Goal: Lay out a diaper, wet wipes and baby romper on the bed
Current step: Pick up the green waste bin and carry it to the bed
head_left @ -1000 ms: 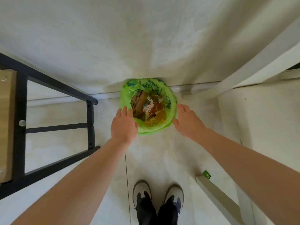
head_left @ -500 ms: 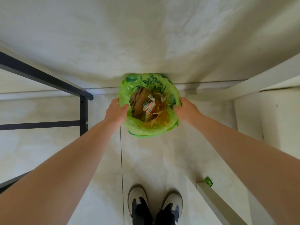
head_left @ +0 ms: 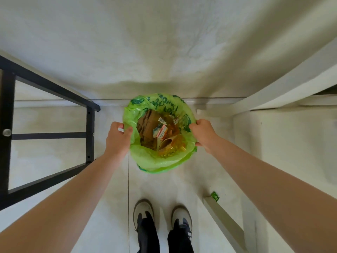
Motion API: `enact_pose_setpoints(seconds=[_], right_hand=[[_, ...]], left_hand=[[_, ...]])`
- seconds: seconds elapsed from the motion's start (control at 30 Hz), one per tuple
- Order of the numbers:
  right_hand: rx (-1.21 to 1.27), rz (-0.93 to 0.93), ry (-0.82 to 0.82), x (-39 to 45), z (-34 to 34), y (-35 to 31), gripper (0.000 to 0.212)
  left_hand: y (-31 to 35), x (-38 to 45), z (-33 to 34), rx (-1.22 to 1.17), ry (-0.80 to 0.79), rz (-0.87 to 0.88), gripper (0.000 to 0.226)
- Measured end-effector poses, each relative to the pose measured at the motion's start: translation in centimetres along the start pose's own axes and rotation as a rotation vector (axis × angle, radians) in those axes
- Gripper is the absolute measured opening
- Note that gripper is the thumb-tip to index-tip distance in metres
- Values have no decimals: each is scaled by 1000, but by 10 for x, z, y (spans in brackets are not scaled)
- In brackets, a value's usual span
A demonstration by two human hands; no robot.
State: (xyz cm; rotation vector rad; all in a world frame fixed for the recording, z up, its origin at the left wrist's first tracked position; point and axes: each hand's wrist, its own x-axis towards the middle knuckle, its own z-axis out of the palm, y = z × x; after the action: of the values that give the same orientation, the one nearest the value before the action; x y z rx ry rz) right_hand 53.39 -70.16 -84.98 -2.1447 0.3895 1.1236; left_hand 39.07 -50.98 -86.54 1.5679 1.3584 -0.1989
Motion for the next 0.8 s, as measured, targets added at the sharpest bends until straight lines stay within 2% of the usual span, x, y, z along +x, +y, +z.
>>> enact_pose_setpoints(seconds=[0.3, 0.43, 0.6, 0.8], right_hand=[[-7, -270, 102, -123, -65, -36, 26], [-4, -387, 112, -196, -106, -56, 16], [9, -459, 134, -283, -148, -63, 29], [-22, -505, 135, -367, -179, -56, 32]], left_hand=[[64, -125, -50, -153, 160, 120, 20], [96, -195, -79, -257, 180, 131, 24], [125, -289, -106, -353, 164, 145, 23], [127, -387, -137, -405, 177, 151, 26]])
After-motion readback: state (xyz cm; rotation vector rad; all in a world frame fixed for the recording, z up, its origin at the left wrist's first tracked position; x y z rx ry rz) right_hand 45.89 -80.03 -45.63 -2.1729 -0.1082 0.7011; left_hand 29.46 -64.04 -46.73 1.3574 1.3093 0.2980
